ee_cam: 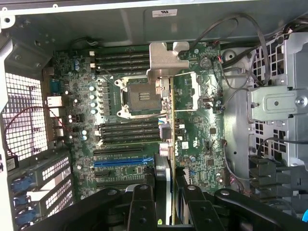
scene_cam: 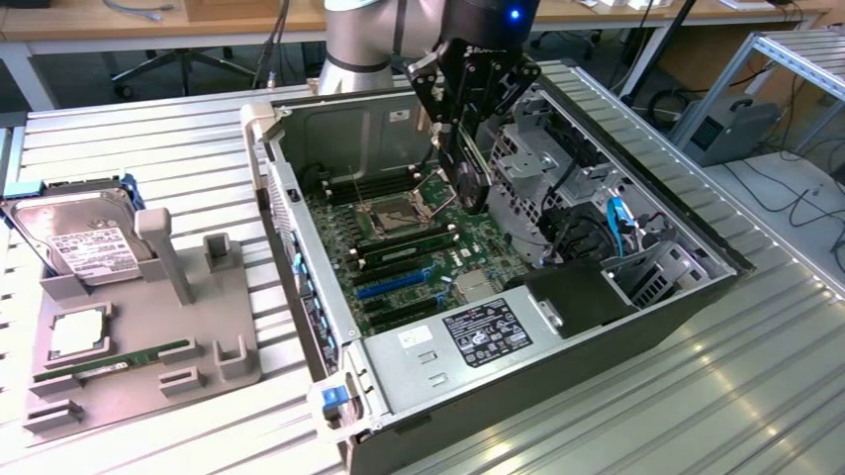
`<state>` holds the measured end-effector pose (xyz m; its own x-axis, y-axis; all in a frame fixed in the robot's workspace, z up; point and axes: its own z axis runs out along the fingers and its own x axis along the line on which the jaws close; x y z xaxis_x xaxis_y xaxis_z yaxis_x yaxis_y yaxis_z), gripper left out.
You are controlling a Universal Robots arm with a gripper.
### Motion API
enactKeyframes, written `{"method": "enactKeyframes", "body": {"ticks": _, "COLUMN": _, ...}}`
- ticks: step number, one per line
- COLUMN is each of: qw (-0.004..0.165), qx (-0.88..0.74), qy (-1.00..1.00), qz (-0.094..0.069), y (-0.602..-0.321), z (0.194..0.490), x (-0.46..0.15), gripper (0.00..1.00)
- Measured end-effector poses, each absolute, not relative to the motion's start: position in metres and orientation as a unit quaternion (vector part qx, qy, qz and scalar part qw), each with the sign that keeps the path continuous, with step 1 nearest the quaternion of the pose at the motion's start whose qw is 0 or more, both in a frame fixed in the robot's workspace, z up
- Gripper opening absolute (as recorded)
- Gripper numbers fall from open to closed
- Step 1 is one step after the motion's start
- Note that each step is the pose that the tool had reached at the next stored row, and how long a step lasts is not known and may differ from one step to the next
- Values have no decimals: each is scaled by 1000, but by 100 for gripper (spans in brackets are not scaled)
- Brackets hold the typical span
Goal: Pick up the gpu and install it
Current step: 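Insert the gpu into the slot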
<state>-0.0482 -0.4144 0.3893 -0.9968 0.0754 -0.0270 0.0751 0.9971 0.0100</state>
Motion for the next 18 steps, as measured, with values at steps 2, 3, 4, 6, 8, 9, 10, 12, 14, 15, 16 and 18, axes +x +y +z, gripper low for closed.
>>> {"method": "enactKeyframes", "body": {"ticks": 2, "qw": 14, "qx": 38, "qy": 999, "qz": 5, "y": -414, "z": 389, "x": -48, "gripper": 27}}
{"method": "enactKeyframes", "body": {"ticks": 3, "qw": 14, "qx": 38, "qy": 999, "qz": 4, "y": -414, "z": 389, "x": -48, "gripper": 27}}
{"method": "enactKeyframes", "body": {"ticks": 4, "qw": 14, "qx": 38, "qy": 999, "qz": 4, "y": -414, "z": 389, "x": -48, "gripper": 27}}
{"method": "enactKeyframes", "body": {"ticks": 6, "qw": 14, "qx": 36, "qy": 999, "qz": 4, "y": -414, "z": 389, "x": -48, "gripper": 27}}
{"method": "enactKeyframes", "body": {"ticks": 8, "qw": 14, "qx": 33, "qy": 999, "qz": 5, "y": -414, "z": 389, "x": -48, "gripper": 27}}
{"method": "enactKeyframes", "body": {"ticks": 9, "qw": 14, "qx": 31, "qy": 999, "qz": 5, "y": -414, "z": 389, "x": -48, "gripper": 27}}
{"method": "enactKeyframes", "body": {"ticks": 10, "qw": 14, "qx": 29, "qy": 999, "qz": 5, "y": -414, "z": 389, "x": -48, "gripper": 27}}
{"method": "enactKeyframes", "body": {"ticks": 12, "qw": 14, "qx": 24, "qy": 1000, "qz": 5, "y": -414, "z": 389, "x": -48, "gripper": 27}}
{"method": "enactKeyframes", "body": {"ticks": 14, "qw": 14, "qx": 20, "qy": 1000, "qz": 5, "y": -414, "z": 389, "x": -48, "gripper": 27}}
{"method": "enactKeyframes", "body": {"ticks": 15, "qw": 14, "qx": 18, "qy": 1000, "qz": 5, "y": -414, "z": 389, "x": -48, "gripper": 27}}
{"method": "enactKeyframes", "body": {"ticks": 16, "qw": 14, "qx": 14, "qy": 1000, "qz": 5, "y": -414, "z": 389, "x": -48, "gripper": 27}}
{"method": "enactKeyframes", "body": {"ticks": 18, "qw": 14, "qx": 9, "qy": 1000, "qz": 5, "y": -414, "z": 389, "x": -48, "gripper": 27}}
